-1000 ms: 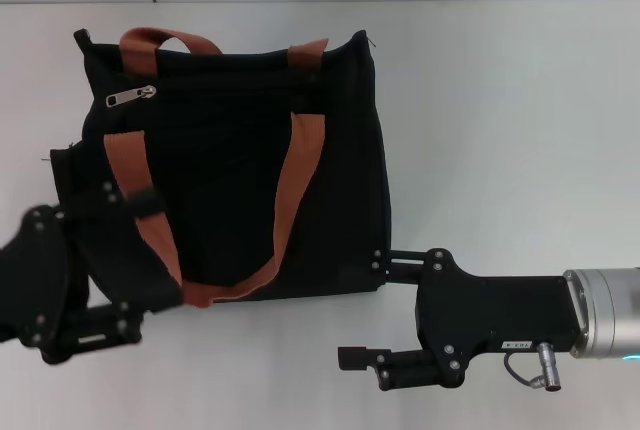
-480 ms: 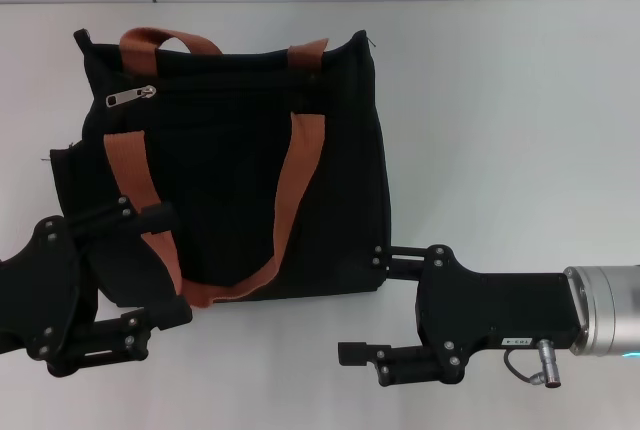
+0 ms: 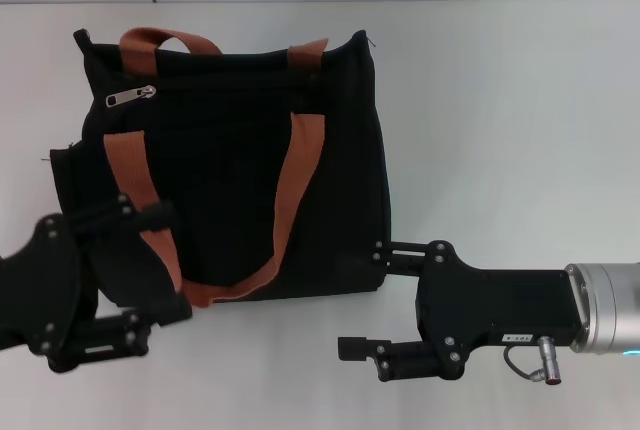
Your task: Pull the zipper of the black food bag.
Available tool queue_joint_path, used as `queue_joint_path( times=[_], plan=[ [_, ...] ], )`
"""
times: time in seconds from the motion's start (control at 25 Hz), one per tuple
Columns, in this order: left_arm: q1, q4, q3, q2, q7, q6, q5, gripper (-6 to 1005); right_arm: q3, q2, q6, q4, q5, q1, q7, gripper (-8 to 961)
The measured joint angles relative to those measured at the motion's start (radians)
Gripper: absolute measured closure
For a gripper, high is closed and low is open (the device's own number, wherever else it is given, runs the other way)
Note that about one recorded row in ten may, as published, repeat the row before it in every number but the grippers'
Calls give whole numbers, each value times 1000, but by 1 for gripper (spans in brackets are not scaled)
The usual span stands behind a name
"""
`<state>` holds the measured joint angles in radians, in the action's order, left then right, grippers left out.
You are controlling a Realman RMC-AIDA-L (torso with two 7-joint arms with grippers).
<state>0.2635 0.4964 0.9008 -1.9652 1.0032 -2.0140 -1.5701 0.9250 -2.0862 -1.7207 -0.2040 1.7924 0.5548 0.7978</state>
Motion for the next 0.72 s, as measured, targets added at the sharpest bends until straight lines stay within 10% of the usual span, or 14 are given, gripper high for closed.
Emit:
queue_joint_path(
  times=[0.72],
  plan=[
    [45, 6, -133, 5, 57, 5, 86, 333, 0, -2, 3, 0, -1, 8, 2, 211]
  ],
)
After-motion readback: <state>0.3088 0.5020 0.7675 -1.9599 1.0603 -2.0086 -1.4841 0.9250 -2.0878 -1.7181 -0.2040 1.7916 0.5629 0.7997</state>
